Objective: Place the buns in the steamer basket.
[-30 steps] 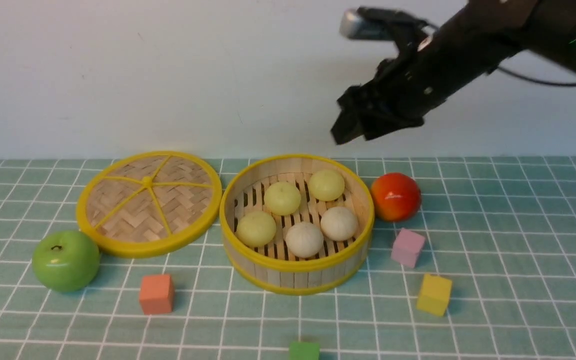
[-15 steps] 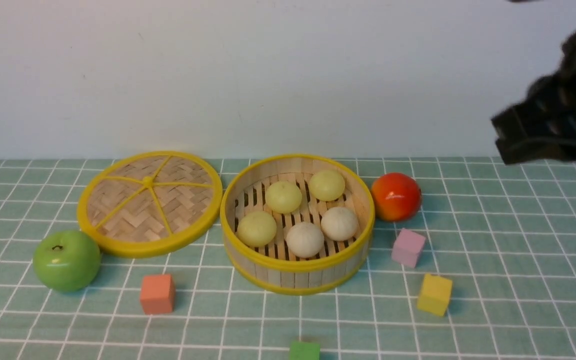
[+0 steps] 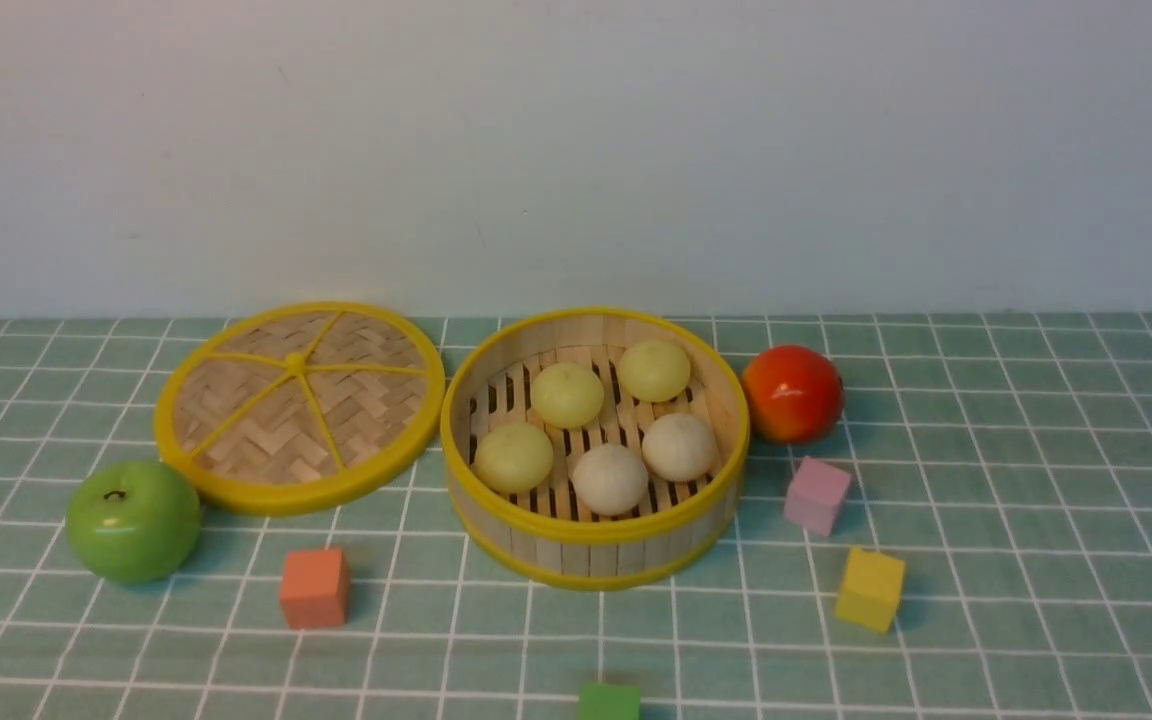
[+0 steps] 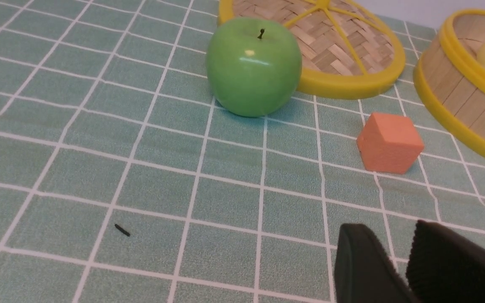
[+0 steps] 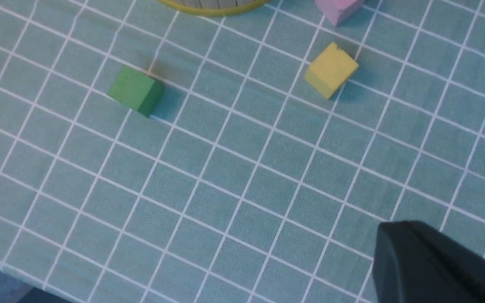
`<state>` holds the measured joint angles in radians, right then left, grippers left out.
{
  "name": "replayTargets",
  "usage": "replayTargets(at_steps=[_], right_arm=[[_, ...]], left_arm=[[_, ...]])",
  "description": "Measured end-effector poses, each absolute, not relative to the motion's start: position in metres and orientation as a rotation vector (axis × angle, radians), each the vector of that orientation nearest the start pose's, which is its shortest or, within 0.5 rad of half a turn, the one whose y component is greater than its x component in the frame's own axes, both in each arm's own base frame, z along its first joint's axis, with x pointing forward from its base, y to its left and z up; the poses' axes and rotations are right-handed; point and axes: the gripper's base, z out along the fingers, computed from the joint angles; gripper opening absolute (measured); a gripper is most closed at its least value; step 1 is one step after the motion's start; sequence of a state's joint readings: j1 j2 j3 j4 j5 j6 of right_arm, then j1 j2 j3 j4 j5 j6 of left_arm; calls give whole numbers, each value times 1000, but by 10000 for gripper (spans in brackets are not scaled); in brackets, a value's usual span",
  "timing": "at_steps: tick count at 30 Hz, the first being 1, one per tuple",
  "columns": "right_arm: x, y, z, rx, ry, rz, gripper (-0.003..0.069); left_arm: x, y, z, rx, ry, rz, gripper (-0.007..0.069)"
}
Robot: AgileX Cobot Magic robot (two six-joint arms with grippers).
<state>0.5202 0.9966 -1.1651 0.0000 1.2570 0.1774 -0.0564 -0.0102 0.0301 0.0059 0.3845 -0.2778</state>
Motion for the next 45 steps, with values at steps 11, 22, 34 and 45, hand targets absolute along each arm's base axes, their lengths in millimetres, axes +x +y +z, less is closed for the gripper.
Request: replayTargets(at_steps=[11,22,34,45], right_arm=[[99,15,331,-91,2171,121,-9],[54,-6,178,92,1872,-54,-4],[52,-6,175,157,1866,-32,1],[52,-6,175,157,1866,-32,10]], left_arm=[[52,-3,169,-206,1883,-222,209],[52,-3,169,-205,1883,-221,217],[52,-3,169,-209,1884,-227,228],[52,-3,169,-209,1884,-227,231]])
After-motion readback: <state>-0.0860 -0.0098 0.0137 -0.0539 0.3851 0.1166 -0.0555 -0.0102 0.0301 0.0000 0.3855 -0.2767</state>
